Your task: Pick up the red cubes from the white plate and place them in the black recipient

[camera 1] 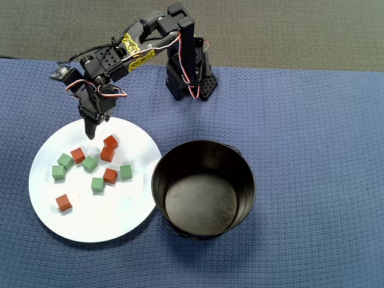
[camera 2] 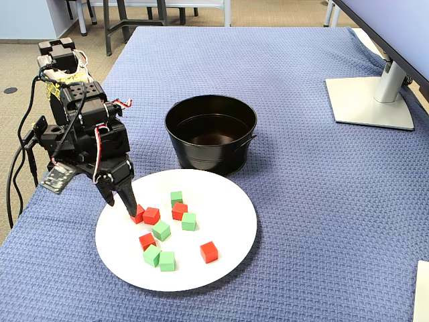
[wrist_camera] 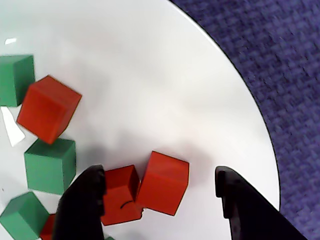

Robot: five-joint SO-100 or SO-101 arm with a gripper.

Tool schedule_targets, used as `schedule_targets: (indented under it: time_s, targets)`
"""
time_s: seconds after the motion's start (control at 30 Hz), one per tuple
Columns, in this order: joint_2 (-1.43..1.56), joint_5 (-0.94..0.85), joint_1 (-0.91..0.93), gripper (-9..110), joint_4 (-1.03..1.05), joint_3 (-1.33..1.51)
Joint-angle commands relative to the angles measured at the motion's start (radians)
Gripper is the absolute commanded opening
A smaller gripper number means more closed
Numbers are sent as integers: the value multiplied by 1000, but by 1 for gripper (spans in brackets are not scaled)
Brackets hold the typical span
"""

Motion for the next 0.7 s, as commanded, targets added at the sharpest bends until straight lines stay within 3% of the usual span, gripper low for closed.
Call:
schedule_targets:
  time_s: [0.0, 0.2, 0.43, 0.67]
  targets:
    - [-25, 207, -2, 24, 46, -81]
    - [-155, 327, -3, 23, 98, -229]
    - [-310, 316, -20, 21, 141, -374]
    - [-307, 305, -57, 21, 133, -331]
